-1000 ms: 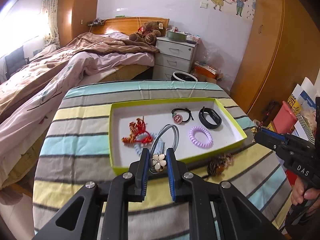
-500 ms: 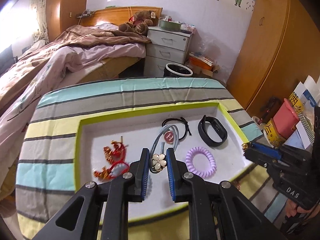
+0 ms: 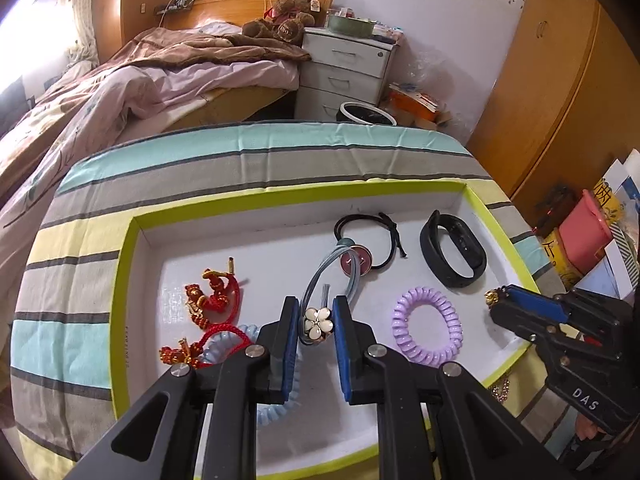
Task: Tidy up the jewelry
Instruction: 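Carry the grey hair tie into the box with the left tool while the right places the gold brooch, then grasp the beaded bracelet with the left tool while the right grasps the pink heart hairpin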
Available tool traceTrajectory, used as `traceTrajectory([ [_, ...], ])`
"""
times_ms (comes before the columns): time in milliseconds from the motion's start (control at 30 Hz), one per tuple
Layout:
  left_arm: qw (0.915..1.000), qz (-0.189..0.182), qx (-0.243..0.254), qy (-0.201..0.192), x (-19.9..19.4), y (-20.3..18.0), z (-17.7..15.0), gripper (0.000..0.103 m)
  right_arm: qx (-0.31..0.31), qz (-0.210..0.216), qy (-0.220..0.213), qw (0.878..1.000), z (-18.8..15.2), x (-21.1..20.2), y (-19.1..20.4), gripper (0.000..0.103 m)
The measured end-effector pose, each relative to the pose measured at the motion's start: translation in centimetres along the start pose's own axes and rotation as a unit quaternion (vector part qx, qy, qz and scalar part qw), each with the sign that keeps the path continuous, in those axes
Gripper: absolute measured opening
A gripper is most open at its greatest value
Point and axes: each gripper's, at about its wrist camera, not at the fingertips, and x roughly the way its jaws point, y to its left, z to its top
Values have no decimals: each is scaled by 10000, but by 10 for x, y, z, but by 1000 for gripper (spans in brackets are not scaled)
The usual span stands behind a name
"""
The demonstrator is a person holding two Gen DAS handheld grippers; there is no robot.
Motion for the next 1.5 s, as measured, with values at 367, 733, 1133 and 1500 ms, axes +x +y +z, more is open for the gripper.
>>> traceTrajectory([
  [367, 9999, -79, -37, 58, 6, 2, -1, 17, -126, -97, 176, 9997, 4, 9, 4, 19],
  [733, 9999, -96, -43, 72, 6, 2, -2, 19, -68, -85, 279, 9996, 6, 11, 4, 19],
  [1133, 9999, -124, -11, 47, -2, -3, -3, 37, 27, 45, 191, 9998, 4, 4, 2, 19],
  [1500, 9986, -285, -1, -435, -51, -10, -18, 49, 270, 367, -274, 9986, -7, -29, -3, 38],
])
